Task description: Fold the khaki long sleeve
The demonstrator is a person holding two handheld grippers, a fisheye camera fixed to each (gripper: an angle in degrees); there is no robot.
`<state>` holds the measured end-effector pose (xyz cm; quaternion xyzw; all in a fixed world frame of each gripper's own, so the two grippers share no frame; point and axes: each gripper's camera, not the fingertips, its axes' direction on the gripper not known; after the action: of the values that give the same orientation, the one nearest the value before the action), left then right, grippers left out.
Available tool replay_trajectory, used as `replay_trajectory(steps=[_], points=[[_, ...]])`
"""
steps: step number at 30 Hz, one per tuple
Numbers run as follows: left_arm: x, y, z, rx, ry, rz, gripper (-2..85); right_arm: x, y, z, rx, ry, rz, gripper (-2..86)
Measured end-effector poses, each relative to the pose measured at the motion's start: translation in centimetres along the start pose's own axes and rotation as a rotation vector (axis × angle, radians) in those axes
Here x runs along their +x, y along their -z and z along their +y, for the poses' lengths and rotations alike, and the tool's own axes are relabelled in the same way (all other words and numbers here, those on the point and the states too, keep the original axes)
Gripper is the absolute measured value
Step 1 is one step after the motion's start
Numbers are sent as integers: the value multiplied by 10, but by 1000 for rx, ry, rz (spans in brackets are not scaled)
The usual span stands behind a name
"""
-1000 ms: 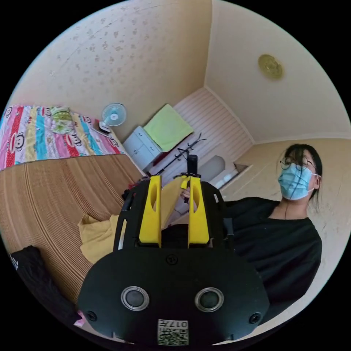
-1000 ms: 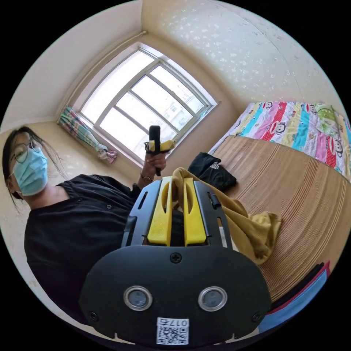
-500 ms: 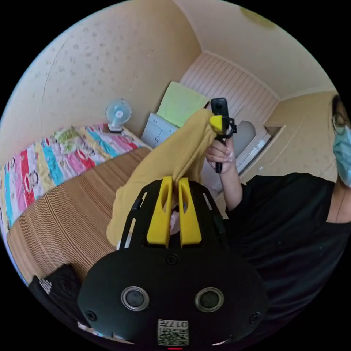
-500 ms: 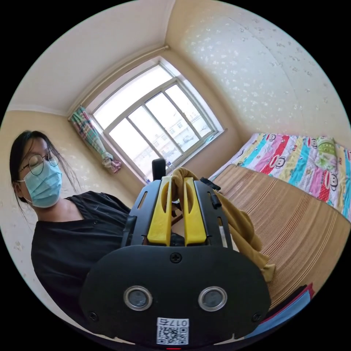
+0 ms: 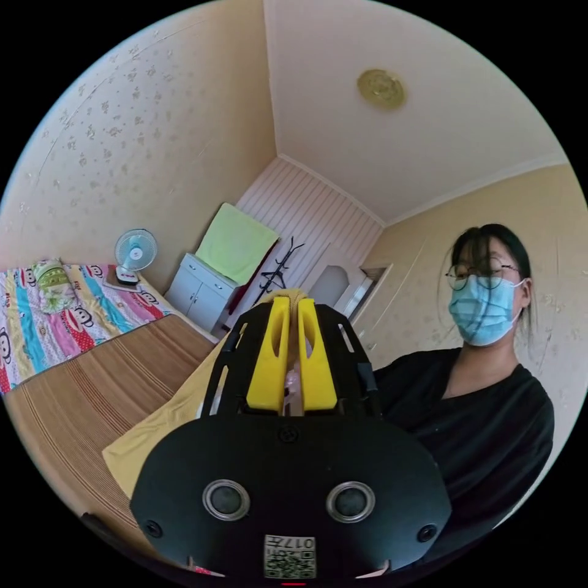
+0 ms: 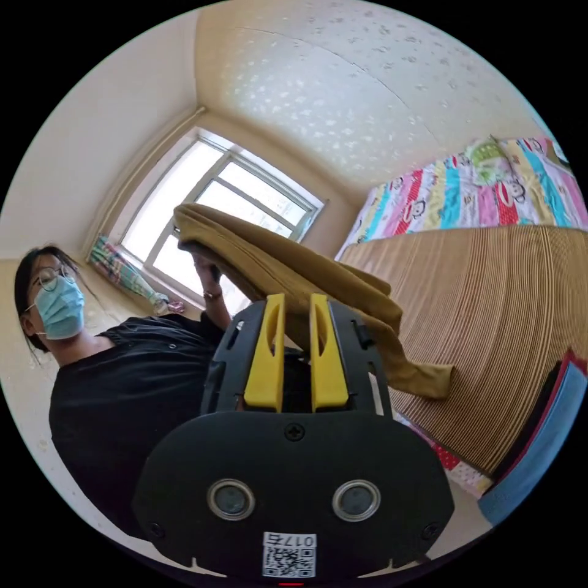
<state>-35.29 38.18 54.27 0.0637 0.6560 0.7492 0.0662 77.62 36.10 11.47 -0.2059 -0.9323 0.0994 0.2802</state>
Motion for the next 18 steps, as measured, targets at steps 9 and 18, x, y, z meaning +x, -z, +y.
replay_trajectory(steps=[9,18], points=[[24,34,-40,-12,-69,-74,-5,39,-78,-11,-26,63,152,177],[38,160,-37,96,-111,-268,-5,-18,-4,-95,193,185,61,43]])
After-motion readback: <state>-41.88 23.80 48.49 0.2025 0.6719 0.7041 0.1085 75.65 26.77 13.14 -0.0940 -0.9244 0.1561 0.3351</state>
